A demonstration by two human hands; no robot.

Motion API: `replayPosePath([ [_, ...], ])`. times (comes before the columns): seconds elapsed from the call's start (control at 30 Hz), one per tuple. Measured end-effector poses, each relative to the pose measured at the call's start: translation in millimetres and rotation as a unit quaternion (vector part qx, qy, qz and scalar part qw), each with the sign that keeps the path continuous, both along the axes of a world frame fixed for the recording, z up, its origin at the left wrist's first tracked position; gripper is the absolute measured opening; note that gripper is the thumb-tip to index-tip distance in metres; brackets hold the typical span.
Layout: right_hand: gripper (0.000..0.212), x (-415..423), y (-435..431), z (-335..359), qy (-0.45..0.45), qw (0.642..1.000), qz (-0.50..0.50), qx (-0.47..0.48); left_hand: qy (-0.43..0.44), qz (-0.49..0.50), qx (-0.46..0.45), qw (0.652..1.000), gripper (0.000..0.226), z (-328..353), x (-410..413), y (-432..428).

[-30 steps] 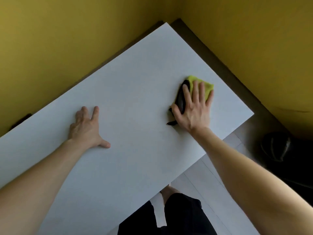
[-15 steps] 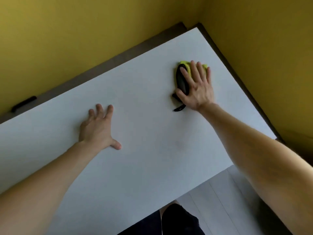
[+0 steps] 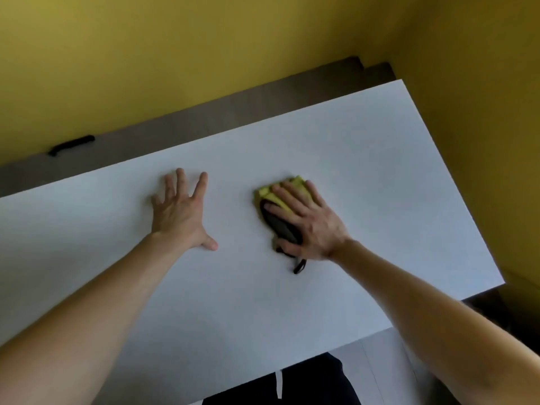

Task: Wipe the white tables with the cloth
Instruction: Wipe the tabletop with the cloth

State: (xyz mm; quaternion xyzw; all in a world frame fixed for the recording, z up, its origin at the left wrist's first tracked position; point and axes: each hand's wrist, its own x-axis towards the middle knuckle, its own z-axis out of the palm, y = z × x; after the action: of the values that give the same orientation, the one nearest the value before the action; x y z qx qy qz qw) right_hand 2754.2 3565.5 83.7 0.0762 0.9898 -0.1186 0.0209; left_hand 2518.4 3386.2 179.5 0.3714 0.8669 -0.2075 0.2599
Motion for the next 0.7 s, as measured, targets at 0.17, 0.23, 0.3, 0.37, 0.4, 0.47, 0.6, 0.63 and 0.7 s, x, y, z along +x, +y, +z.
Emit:
replayPosePath([
  [0.17, 0.083, -81, 123, -1, -0.021, 0.971, -0.231, 0.051, -0.013, 0.044, -0.013, 0.999, 0.179, -21, -16, -14],
  [0.23, 0.082, -94, 114, 0, -0.016, 0.967, -0.246, 0.059, -0.02, 0.038, -0.011, 0.999, 0.178, -21, -17, -14],
  [0.3, 0.082, -88, 60, 6, 0.015, 0.974, -0.223, 0.04, -0.017, 0.038, -0.009, 0.999, 0.177, -19, -16, -14],
  [0.37, 0.084, -68, -24, 10, 0.027, 0.993, -0.112, -0.002, -0.015, 0.031, -0.009, 0.999, 0.175, -16, -16, -14],
  [0.4, 0.086, -58, -61, 11, 0.011, 0.999, -0.034, -0.019, -0.016, 0.029, -0.005, 0.999, 0.175, -16, -17, -14],
  [0.47, 0.087, -49, -94, 11, -0.025, 0.995, 0.087, -0.031, -0.019, 0.029, 0.0, 0.999, 0.175, -15, -17, -16],
  [0.6, 0.085, -75, 3, -5, 0.016, 0.997, 0.069, -0.016, -0.029, 0.035, 0.002, 0.999, 0.175, -17, -19, -15],
  [0.63, 0.082, -81, 40, -5, 0.02, 1.0, -0.006, 0.002, -0.034, 0.037, 0.003, 0.999, 0.175, -18, -19, -15],
  [0.7, 0.078, -86, 95, -1, 0.003, 0.987, -0.156, 0.028, -0.039, 0.042, 0.006, 0.998, 0.175, -19, -19, -15],
])
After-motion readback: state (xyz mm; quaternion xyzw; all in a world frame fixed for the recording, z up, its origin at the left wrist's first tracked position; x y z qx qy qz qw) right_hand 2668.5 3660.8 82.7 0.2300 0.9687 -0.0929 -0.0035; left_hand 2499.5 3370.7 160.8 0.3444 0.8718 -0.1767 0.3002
